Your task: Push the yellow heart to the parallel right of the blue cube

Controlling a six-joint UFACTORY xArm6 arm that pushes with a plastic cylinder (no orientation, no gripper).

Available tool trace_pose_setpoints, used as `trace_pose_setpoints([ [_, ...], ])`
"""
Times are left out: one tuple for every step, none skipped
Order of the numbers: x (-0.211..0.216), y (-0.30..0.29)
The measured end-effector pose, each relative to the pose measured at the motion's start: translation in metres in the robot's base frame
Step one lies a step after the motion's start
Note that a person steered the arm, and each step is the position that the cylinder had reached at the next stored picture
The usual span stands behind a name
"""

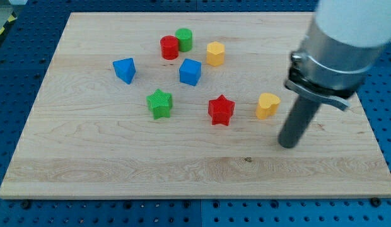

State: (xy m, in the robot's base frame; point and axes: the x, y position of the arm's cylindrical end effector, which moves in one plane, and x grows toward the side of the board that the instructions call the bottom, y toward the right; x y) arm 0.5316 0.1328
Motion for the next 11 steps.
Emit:
trace_pose_setpoints([
  [-0.033,-0.03],
  [-0.055,-0.037],
  [-0.052,-0.034],
  [-0.029,-0.016],
  [-0.029,-0.016],
  [-0.036,-0.016],
  [-0.05,-0.016],
  [-0.058,-0.014],
  [-0.077,-0.014],
  [-0.103,-0.014],
  [-0.106,-0.014],
])
